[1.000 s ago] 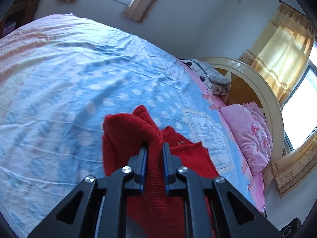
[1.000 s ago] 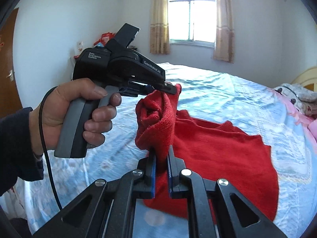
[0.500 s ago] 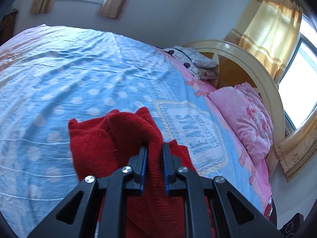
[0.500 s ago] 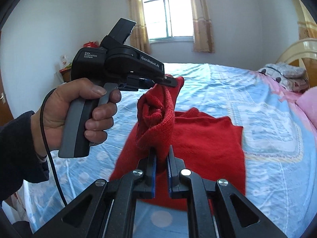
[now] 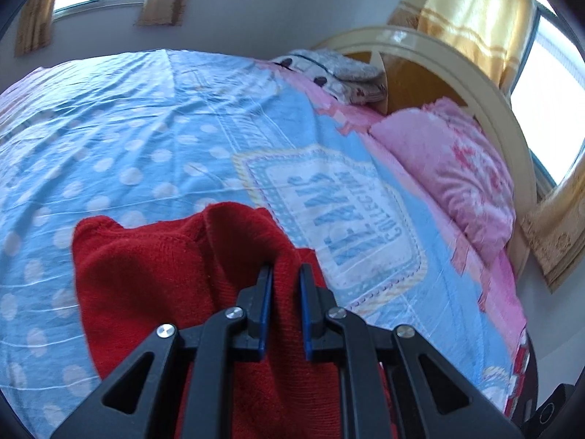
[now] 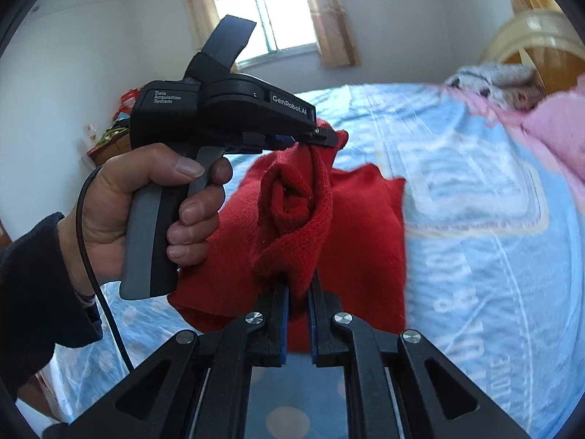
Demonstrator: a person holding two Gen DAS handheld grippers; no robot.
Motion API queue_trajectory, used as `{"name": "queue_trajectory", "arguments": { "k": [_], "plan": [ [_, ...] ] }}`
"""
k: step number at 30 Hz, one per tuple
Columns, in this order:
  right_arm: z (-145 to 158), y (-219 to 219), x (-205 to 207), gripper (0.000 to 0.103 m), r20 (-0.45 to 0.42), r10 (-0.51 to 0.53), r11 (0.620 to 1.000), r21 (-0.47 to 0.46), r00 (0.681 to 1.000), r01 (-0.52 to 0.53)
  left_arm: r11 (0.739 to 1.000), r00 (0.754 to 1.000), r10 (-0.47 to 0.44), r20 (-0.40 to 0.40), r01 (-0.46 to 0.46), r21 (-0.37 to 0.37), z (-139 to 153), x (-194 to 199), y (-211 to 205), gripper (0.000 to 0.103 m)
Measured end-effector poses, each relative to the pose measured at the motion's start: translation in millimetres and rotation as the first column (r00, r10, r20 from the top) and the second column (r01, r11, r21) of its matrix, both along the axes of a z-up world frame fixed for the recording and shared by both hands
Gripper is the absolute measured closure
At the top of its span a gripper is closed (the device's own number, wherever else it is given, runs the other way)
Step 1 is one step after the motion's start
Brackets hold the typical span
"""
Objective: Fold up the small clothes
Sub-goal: 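Lift the held edge with both grippers and fold the sweater over again, then open both grippers to release the folded sweater bundle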
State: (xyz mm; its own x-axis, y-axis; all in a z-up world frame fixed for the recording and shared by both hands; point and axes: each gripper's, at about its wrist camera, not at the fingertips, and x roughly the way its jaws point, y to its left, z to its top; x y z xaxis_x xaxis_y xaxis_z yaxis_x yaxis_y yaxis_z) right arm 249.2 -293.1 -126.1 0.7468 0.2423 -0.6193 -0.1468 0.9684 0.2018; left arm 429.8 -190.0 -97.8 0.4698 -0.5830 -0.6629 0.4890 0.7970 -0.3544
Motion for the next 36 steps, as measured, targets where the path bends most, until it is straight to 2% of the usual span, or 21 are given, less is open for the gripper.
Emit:
{"name": "queue_trajectory", "arguments": {
  "k": [6,8,13,15,16,19,21,23,27,29,31,36],
  "plan": [
    [-17,-20,-1,0.096,-0.089,-0.031,0.997,0.067,0.996,0.037,0.991,0.996,-0.080,0.040,0.075,0.108,-5,-10,-35,0.089],
    [-22,-25,1,0.096,-0.117,-0.035,0.995,0.090,0.993,0.046,0.983,0.994,-0.096,0.057,0.085,0.165,-10,-13,-47,0.089],
    [-28,-32,2,0.095,-0.144,-0.046,0.991,0.117,0.988,0.063,0.969,0.993,-0.091,0.074,0.071,0.238,-20,-16,-59,0.086],
    [-30,-37,1,0.095,-0.152,-0.052,0.988,0.137,0.987,0.073,0.975,0.992,-0.079,0.097,0.056,0.216,-12,-21,-56,0.080],
    [-30,-40,1,0.095,-0.157,-0.050,0.986,0.148,0.986,0.074,0.982,0.991,-0.072,0.117,0.050,0.181,-2,-27,-49,0.080],
    [-31,-44,0,0.095,-0.162,-0.047,0.986,0.148,0.986,0.071,0.992,0.984,-0.057,0.171,0.036,0.122,19,-43,-28,0.059],
    [-31,-46,-1,0.095,-0.164,-0.043,0.986,0.153,0.986,0.069,0.994,0.970,-0.037,0.239,0.012,0.106,31,-61,-7,0.043],
    [-31,-49,-1,0.095,-0.164,-0.042,0.983,0.171,0.986,0.070,0.992,0.957,-0.011,0.291,-0.026,0.122,31,-78,12,0.036],
    [-32,-57,-7,0.086,-0.146,-0.060,0.976,0.198,0.988,0.088,0.984,0.952,0.034,0.303,-0.086,0.159,9,-95,42,0.034],
    [-28,-62,-13,0.074,-0.120,-0.089,0.972,0.205,0.989,0.113,0.977,0.951,0.055,0.303,-0.113,0.180,-5,-100,54,0.034],
    [-24,-67,-22,0.065,-0.087,-0.126,0.970,0.199,0.988,0.142,0.978,0.955,0.074,0.287,-0.126,0.168,-15,-102,64,0.034],
    [-7,-76,-23,0.064,-0.035,-0.192,0.956,0.219,0.981,0.195,0.986,0.972,0.094,0.214,-0.120,0.115,-38,-100,75,0.031]
  ]
}}
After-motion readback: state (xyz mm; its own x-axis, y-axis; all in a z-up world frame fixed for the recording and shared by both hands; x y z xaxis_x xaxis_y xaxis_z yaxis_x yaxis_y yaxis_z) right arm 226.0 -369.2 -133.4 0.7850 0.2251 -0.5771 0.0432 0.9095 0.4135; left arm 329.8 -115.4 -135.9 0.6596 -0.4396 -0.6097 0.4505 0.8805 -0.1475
